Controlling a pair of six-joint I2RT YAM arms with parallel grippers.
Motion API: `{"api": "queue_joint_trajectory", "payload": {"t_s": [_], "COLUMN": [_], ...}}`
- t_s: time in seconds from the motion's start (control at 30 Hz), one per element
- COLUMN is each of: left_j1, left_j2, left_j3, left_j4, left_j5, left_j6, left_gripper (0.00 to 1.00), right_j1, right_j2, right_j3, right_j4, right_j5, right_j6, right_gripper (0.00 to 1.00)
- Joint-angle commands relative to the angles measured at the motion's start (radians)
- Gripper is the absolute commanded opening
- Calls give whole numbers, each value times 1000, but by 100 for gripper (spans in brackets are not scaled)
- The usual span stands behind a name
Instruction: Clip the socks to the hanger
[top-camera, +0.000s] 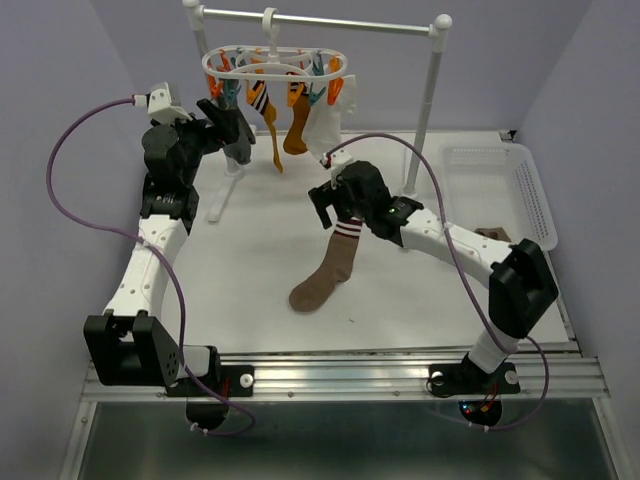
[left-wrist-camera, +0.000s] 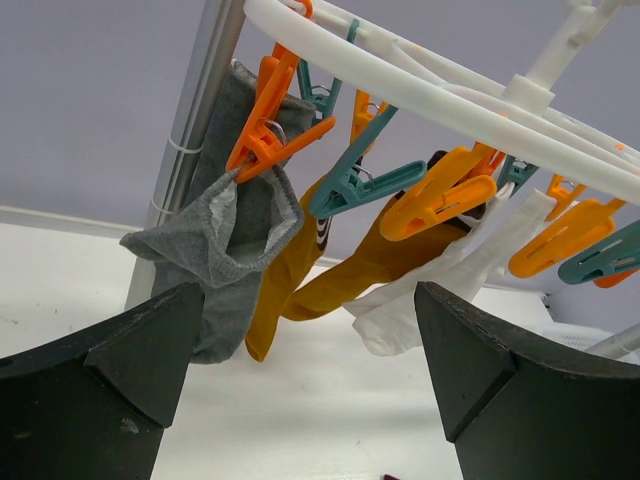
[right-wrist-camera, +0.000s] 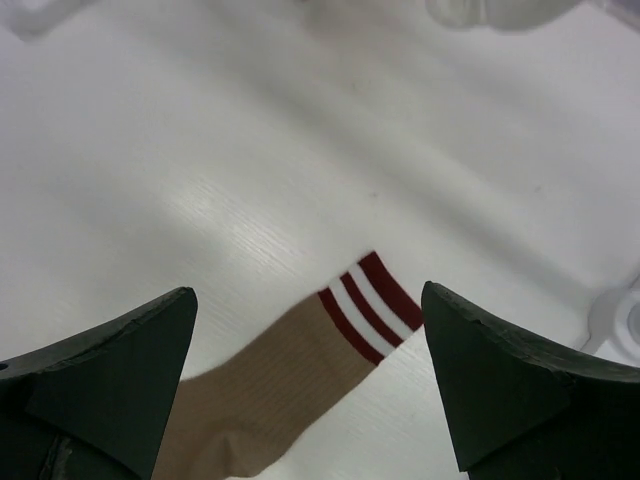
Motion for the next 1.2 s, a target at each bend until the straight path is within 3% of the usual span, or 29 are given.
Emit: {"api": "queue_joint_trajectory", "payload": {"t_s": [0.0,0.13,0.3,0.5,0.57,0.93,1.17], "left_j1": [6,6,19,36,36,36,36], "left_j2": [-77,-115,-154,-220,-246,-361,-356], "left_j3": [-12,-38,-52,-103,-121,-195,-195], "left_j4": [63,40,-8,-21,-23,-55,-43], "left_j5": [2,-75,-199,-251,-256,-311,-299], "left_j6": [32,41,34,3,9,31,29], "left_gripper": [99,99,99,99,99,99,99], "right_j1": [0,0,0,0,10,93,113], "right_j2": [-86,-97,-39,60,99,348,494], "right_j3": [81,169,301,475,494,746,934], "right_j4": [114,85,115,275,362,566,630], "right_j5": [-100,-357,-502,-175,-153,50,212], "right_j6": [-48,-57,8,329,367,366,302], "right_gripper": [100,100,100,100,100,100,100]}}
